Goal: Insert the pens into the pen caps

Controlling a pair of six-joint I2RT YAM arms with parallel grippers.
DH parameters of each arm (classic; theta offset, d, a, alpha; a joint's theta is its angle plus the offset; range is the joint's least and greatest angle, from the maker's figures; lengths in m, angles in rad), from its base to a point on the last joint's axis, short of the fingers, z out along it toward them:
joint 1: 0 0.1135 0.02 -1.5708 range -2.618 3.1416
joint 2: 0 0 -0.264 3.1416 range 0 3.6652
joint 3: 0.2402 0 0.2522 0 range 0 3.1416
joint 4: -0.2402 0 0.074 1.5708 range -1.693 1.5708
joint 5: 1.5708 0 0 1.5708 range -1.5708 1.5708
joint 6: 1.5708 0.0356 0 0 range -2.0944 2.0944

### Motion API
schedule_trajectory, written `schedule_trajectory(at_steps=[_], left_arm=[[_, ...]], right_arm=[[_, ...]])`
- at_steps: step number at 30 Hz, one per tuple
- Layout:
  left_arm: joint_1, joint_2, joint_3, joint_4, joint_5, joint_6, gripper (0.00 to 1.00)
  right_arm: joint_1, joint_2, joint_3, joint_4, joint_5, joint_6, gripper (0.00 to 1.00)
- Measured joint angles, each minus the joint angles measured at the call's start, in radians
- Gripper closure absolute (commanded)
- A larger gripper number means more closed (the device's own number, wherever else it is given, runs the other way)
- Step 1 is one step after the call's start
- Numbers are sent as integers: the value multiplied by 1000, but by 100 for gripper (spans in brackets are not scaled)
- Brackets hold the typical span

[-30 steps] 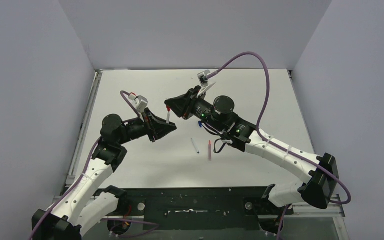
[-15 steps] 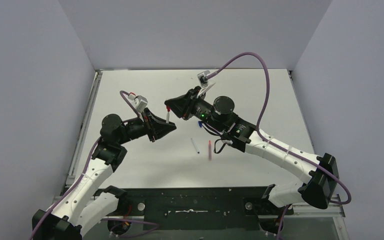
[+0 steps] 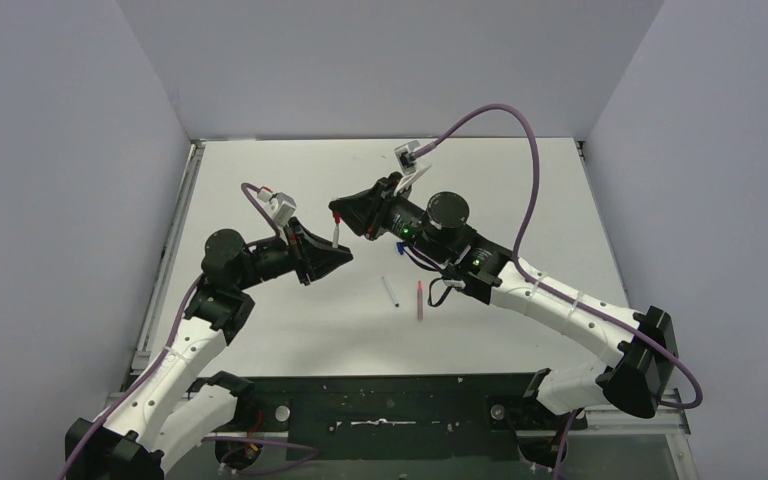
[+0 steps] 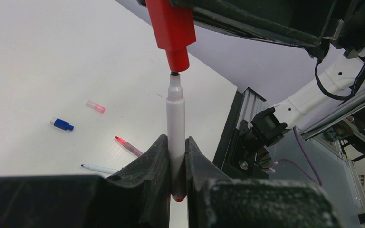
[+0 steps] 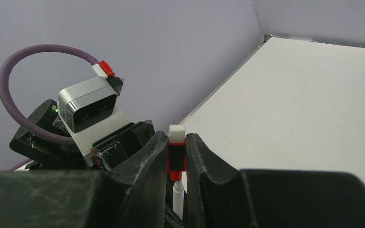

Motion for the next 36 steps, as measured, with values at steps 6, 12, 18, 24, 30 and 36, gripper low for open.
schedule_trajectory(at_steps=[6, 12, 18, 24, 30, 36], left_arm=[[0, 0, 0, 0, 0, 0, 100], [2, 0, 0, 0, 0, 0, 100], [7, 0, 0, 0, -1, -1, 100], [14, 8, 0, 0, 0, -3, 100], [33, 51, 31, -28, 19, 19, 100], [39, 100, 155, -192, 31, 135, 100]], right_arm=[[0, 0, -8, 3, 0, 4, 100], [0, 0, -14, 6, 0, 4, 100], [0, 0, -25, 13, 0, 16, 100], [7, 0, -60, 60, 12, 39, 100], [21, -3, -88, 86, 80, 48, 100], [50, -16, -79, 78, 192, 46, 100]])
